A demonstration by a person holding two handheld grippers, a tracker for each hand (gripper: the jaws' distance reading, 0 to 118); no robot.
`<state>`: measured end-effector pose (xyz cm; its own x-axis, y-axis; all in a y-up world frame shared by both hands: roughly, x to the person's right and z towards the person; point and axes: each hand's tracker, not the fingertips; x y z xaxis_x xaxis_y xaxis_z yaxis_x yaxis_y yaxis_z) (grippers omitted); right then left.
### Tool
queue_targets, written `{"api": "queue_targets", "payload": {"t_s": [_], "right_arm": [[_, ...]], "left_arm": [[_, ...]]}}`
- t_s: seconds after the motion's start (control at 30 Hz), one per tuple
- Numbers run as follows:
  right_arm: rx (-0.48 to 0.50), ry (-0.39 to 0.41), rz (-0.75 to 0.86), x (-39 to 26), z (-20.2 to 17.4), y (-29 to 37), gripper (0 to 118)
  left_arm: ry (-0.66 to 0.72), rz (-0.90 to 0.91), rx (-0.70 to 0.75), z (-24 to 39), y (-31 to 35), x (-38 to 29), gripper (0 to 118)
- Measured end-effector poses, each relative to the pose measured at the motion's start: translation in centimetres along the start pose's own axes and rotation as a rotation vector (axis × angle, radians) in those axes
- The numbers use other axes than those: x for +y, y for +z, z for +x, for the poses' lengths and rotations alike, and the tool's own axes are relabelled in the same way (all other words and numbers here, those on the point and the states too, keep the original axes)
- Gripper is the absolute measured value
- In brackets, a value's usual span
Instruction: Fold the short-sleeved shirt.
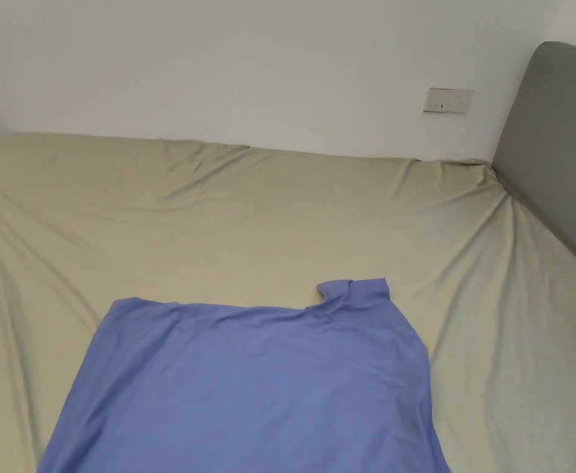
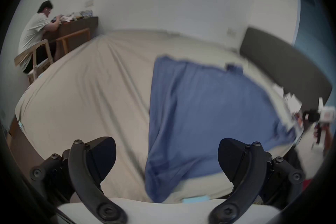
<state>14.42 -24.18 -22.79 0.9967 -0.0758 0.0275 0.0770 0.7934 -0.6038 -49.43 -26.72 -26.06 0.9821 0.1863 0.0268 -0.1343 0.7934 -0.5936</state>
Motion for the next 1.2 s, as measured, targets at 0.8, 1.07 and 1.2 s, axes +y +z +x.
{"api": "queue_targets", "payload": {"t_s": [0.8,1.07,1.2], "right_arm": [[-0.003,0.084,0.211,3.2,-7.7,8.3,72],[-0.029,-0.11,-0.405,-2.4,-1.4,-4.3,81],[-0.002,-0.181,-0.523,-5.0,-0.7,-6.9,66]], "left_arm": [[-0.184,0.29,-0.077,14.2,10.6,0.7,0],[-0.17,0.289,-0.084,13.8,9.7,1.0,0],[-0.142,0.275,-0.079,13.5,9.5,0.9,0]]}}
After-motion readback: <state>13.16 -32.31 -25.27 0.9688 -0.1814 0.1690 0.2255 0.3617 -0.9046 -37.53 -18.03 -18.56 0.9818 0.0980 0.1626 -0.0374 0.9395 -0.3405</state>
